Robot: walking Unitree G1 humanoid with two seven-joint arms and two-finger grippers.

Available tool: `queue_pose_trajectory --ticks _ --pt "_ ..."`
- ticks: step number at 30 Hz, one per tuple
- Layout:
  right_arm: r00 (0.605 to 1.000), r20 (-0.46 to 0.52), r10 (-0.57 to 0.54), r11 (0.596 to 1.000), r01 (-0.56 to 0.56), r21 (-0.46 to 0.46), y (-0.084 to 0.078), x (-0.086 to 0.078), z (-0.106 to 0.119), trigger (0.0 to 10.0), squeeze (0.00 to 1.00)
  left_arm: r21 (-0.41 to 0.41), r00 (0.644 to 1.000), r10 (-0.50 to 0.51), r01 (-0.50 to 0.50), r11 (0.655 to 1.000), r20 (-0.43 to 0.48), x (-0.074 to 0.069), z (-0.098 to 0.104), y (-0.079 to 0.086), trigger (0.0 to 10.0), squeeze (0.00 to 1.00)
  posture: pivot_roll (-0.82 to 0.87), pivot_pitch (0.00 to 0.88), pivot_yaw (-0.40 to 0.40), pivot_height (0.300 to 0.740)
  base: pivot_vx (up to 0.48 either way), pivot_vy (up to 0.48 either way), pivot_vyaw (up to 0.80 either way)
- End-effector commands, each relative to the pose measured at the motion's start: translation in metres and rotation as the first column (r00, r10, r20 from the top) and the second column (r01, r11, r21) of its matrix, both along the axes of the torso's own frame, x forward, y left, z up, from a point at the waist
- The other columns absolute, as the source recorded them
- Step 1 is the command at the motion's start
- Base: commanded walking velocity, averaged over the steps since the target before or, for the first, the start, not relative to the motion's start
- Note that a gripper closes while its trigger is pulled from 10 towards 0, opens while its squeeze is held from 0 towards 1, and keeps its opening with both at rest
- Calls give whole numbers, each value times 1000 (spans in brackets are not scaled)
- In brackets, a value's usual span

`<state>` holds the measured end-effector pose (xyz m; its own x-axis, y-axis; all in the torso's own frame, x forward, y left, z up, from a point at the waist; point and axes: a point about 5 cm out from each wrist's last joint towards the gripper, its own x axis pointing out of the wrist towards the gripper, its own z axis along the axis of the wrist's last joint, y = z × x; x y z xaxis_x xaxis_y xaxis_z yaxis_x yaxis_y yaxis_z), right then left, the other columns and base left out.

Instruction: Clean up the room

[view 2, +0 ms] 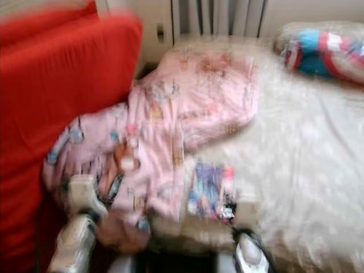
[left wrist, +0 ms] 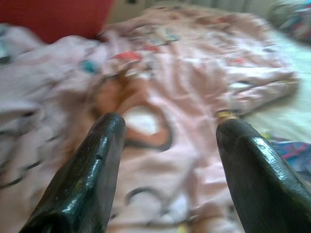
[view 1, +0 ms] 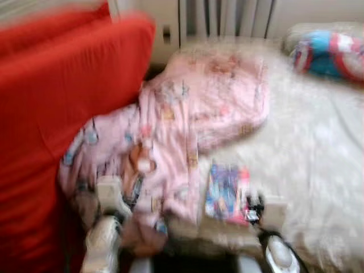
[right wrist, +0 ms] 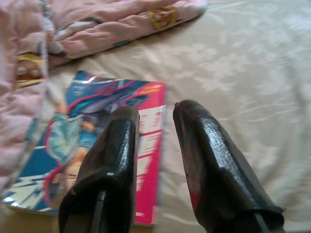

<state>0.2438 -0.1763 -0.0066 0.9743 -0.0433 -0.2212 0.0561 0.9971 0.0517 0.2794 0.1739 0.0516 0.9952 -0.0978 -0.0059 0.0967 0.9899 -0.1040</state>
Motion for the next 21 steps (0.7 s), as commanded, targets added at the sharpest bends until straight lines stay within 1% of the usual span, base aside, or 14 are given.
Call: queue_pose_trajectory --ticks 1,3,5,10,13,15,16,21 --pt "999 -5 36 999 -36 30 13 1 -1 10000 0 19 999 36 -36 999 -12 -3 -2 14 10000 0 28 45 24 608 296 0 0" --pt "999 -10 44 998 -44 37 15 2 -1 10000 0 21 999 37 -37 999 -13 -3 -2 14 10000 0 29 47 26 608 0 0 0" --pt "996 -28 80 995 -78 62 21 9 -1 10000 0 23 999 36 -36 999 -10 -3 -1 14 10000 0 30 50 27 608 0 0 0" --pt "994 -69 88 993 -82 87 23 17 -3 10000 0 27 1000 22 -22 999 -3 -3 1 14 10000 0 43 65 32 608 0 0 0" --pt "991 -121 59 993 -46 110 20 25 -5 10000 0 29 1000 10 -10 1000 2 -2 4 13 10000 0 56 78 40 608 0 0 0" --pt "990 -132 52 992 -36 120 20 27 -5 10000 0 29 1000 8 -9 1000 3 -1 5 13 10000 0 57 80 40 608 0 0 0" --pt "987 -158 39 990 -17 138 20 34 -3 10000 0 35 1000 -6 6 999 10 1 8 12 10000 0 78 100 47 608 0 0 0" --pt "982 -187 10 986 21 165 20 42 0 10000 0 43 999 -28 27 999 23 2 13 11 10000 0 95 120 55 608 0 0 0"
